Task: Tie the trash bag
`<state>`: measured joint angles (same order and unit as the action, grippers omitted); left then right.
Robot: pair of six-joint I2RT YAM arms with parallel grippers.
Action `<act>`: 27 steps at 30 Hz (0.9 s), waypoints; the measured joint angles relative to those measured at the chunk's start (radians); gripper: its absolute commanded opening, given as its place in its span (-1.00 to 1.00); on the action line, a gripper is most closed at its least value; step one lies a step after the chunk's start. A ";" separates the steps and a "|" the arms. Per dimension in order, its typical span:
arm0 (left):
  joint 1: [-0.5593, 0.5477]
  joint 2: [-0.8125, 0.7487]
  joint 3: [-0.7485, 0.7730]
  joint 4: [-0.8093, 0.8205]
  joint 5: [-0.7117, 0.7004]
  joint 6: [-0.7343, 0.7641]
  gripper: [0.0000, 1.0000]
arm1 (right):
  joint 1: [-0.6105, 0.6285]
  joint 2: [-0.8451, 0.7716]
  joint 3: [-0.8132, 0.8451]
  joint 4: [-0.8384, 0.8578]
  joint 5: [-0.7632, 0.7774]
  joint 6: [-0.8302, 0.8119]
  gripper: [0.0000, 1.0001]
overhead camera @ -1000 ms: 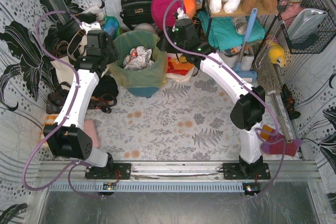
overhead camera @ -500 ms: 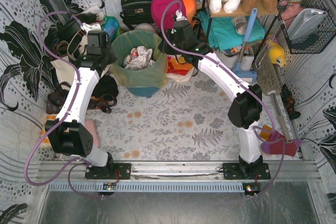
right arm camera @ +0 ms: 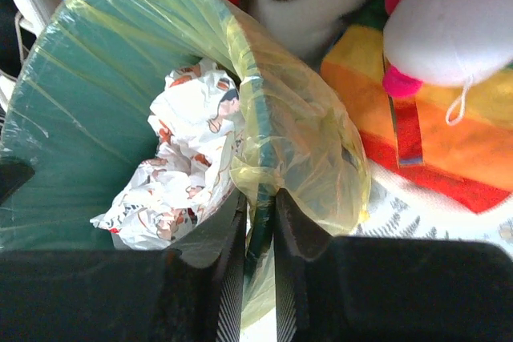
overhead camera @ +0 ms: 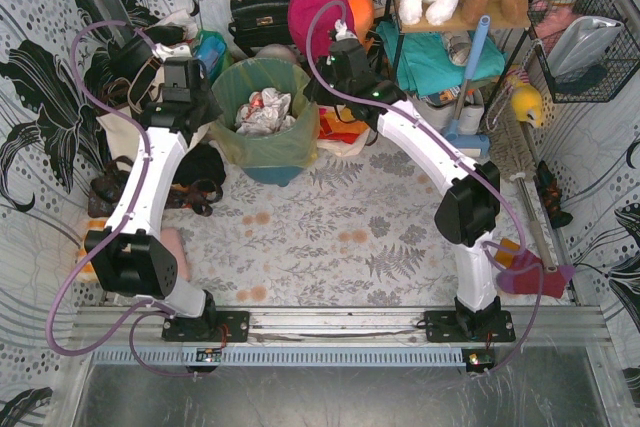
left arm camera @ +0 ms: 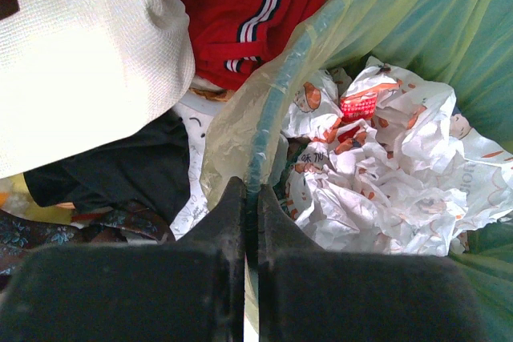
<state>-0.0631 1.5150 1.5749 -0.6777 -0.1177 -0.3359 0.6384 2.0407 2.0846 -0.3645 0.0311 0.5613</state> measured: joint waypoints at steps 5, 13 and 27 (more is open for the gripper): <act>-0.071 -0.054 0.001 -0.102 -0.013 0.006 -1.00 | 0.011 -0.109 -0.102 -0.068 0.010 -0.001 -1.00; -0.275 -0.166 0.024 -0.250 -0.089 -0.010 -1.00 | 0.034 -0.419 -0.373 -0.166 0.031 0.000 -1.00; -0.723 -0.219 0.034 -0.405 -0.220 -0.190 -1.00 | 0.035 -0.827 -0.584 -0.454 0.060 0.007 -1.00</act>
<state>-0.7864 1.2964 1.6085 -1.0824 -0.3382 -0.5259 0.6735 1.2133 1.5002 -0.8188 0.0914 0.5682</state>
